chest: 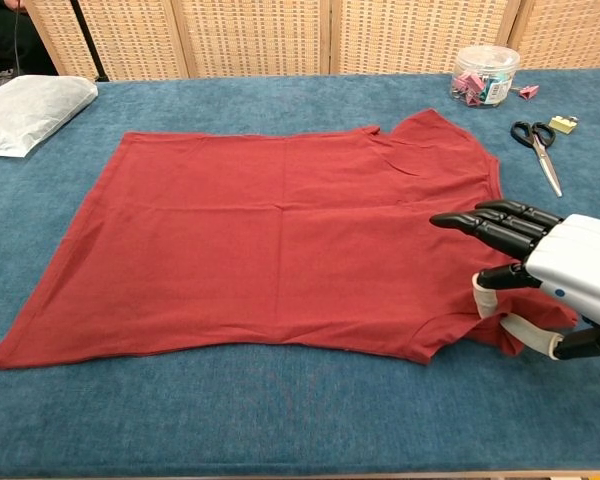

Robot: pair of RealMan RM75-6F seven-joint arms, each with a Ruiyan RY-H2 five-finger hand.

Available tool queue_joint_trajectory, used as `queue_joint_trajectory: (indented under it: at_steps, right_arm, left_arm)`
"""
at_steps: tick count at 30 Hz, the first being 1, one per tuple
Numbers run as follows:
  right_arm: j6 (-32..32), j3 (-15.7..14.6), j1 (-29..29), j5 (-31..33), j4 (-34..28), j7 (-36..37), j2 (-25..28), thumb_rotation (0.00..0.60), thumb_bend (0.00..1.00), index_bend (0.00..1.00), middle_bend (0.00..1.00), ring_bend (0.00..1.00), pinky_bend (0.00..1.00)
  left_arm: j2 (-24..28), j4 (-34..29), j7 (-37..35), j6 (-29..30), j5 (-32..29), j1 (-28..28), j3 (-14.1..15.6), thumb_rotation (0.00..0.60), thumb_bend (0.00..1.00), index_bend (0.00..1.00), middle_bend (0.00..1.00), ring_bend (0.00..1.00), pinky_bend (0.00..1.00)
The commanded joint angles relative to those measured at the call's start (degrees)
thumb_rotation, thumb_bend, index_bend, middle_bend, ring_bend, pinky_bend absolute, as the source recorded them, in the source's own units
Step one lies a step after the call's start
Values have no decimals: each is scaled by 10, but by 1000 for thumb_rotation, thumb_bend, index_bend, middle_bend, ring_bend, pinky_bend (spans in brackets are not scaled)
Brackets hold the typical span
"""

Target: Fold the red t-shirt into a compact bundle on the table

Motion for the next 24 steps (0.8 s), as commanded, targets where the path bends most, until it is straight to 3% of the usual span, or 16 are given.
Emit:
queue_joint_trajectory:
  at_steps: [1,16,24]
  right_arm:
    - [2,0,0,1,0,0,1,600,543,595,0,0,0]
    - [4,3,2,13,-6,1,5,600,544,595,0,0,0]
    - [4,5,4,17,-5,-1,7,600,566,595,0,0,0]
  left_arm:
    - [-39,51,-42,0,29,-10,27,600,0,321,0,0,0]
    - [-102,99,-48,-42,35,-22,60,600,0,370,0,0,0]
    - [-124,125,-55,-37,31,-25,60,600,9,372,0,0,0]
